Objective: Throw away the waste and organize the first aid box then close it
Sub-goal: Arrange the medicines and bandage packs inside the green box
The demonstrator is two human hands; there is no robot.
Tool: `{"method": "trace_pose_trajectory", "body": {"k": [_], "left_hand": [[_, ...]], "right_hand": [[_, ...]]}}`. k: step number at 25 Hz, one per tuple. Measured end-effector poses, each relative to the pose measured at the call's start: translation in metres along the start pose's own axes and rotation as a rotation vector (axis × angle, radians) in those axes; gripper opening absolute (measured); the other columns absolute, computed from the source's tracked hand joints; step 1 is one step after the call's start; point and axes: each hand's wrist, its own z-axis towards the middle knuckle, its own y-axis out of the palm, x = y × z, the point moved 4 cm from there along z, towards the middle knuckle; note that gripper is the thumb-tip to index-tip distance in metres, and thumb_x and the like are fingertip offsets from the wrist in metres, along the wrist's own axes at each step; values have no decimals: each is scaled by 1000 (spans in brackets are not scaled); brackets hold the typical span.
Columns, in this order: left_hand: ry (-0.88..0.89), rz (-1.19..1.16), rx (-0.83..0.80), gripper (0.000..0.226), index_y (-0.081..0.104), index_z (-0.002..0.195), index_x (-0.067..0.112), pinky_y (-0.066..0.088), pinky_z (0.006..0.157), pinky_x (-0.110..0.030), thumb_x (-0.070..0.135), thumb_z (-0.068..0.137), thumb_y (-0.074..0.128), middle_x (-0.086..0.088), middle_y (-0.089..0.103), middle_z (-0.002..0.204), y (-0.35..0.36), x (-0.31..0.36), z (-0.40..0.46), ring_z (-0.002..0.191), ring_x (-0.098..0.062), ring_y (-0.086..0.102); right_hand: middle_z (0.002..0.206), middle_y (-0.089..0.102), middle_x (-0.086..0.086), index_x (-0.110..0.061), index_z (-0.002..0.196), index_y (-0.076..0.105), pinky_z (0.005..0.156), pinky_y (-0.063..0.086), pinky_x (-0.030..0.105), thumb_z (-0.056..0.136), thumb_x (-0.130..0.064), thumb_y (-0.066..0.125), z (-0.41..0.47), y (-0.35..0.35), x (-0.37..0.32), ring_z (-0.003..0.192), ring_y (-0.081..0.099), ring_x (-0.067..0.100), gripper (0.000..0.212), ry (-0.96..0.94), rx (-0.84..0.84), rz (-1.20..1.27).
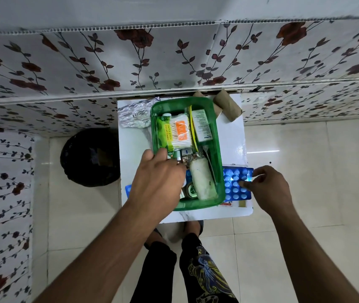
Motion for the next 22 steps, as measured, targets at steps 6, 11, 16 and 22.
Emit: {"method": "trace_pose_trajectory", "body": {"k": [6, 11, 16, 22], "left_hand": [[36, 14, -8, 16, 62, 59, 18, 21, 71, -38, 14, 55, 77, 3, 61, 58, 6, 10, 8, 75, -25, 51], [-220, -325, 368, 21, 71, 100, 19, 30, 77, -38, 26, 83, 60, 2, 72, 90, -13, -34, -17, 83, -26, 59], [-525, -598, 338, 23, 69, 104, 16, 44, 73, -32, 8, 83, 64, 2, 67, 92, 41, -93, -63, 80, -22, 60], [-591, -704, 271, 23, 69, 101, 18, 41, 69, -23, 7, 82, 66, 7, 64, 92, 75, -95, -83, 76, -9, 57]], "right_hand": [[84, 73, 8, -12, 79, 59, 59, 45, 30, 78, -13, 79, -1, -11, 0, 72, 67, 21, 20, 35, -86, 174], [73, 72, 1, -16, 77, 61, 55, 42, 28, 82, -8, 74, -32, -66, -47, 63, 69, 15, 16, -91, 56, 360], [57, 69, -3, -12, 79, 63, 44, 48, 21, 80, -2, 74, -66, -46, -114, 47, 61, 6, 15, -270, -149, 521], [74, 73, 1, -20, 80, 66, 70, 57, 38, 77, -13, 75, -63, 37, -116, 73, 69, 24, 13, -329, -165, 27]]}}
